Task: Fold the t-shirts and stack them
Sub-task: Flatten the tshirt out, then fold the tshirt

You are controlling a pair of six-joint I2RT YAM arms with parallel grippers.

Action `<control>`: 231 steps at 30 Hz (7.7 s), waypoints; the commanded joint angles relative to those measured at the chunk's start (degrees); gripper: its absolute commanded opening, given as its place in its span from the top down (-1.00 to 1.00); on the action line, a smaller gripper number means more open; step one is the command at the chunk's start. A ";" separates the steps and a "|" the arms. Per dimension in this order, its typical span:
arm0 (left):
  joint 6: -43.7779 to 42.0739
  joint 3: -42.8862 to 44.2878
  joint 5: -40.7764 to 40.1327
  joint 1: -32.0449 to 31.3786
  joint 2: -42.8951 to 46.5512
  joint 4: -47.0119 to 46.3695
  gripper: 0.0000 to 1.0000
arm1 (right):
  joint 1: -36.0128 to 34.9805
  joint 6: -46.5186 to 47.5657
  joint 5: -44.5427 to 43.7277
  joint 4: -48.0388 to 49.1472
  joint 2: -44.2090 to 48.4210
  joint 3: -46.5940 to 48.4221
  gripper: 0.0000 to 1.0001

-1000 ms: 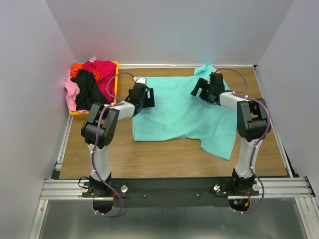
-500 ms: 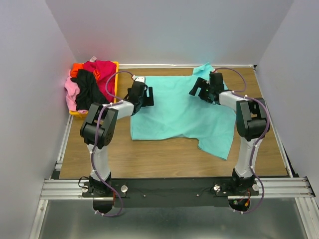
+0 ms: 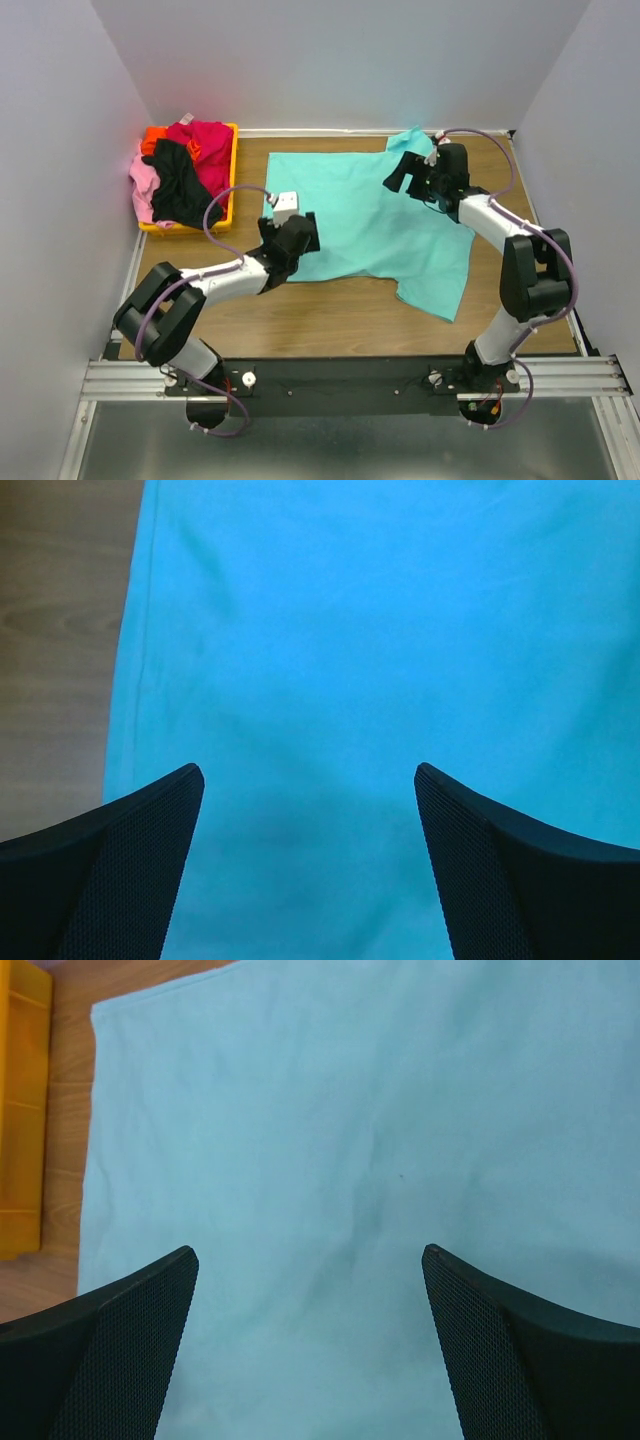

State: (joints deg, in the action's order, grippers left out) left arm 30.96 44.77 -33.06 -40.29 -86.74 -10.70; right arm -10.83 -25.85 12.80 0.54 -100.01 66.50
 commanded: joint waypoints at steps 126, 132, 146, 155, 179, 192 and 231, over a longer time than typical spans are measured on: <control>1.73 -13.92 7.31 7.68 13.08 -9.69 1.00 | -4.90 -16.43 -18.51 -45.35 37.43 -27.13 -0.96; 1.73 -14.45 6.96 7.69 13.96 -9.52 1.00 | -4.90 -18.36 -20.70 -45.62 35.23 -26.60 -0.98; 1.82 -15.51 6.86 8.83 15.02 -9.78 1.00 | -3.85 -25.04 -23.70 -41.14 36.02 -30.55 -0.89; 1.74 -15.86 7.57 9.53 15.11 -10.22 1.00 | -2.71 -27.33 -25.28 -39.21 36.46 -33.28 -0.61; 1.65 -15.95 8.01 11.03 14.49 -10.31 1.00 | 0.46 -26.01 -25.63 -32.09 33.12 -37.76 0.67; 2.35 -15.86 5.55 11.11 16.34 -7.06 1.00 | 0.55 -23.73 -24.49 -34.54 39.79 -35.13 0.99; 3.76 -21.85 5.80 8.65 28.22 -11.44 1.00 | 0.55 -19.60 -27.56 -24.73 60.99 -32.40 0.99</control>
State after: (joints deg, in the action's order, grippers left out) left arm 37.45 21.82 -26.04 -32.60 -55.18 -15.79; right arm -10.63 -47.05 -10.94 -35.14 -37.69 34.11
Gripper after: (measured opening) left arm 0.010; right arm 0.008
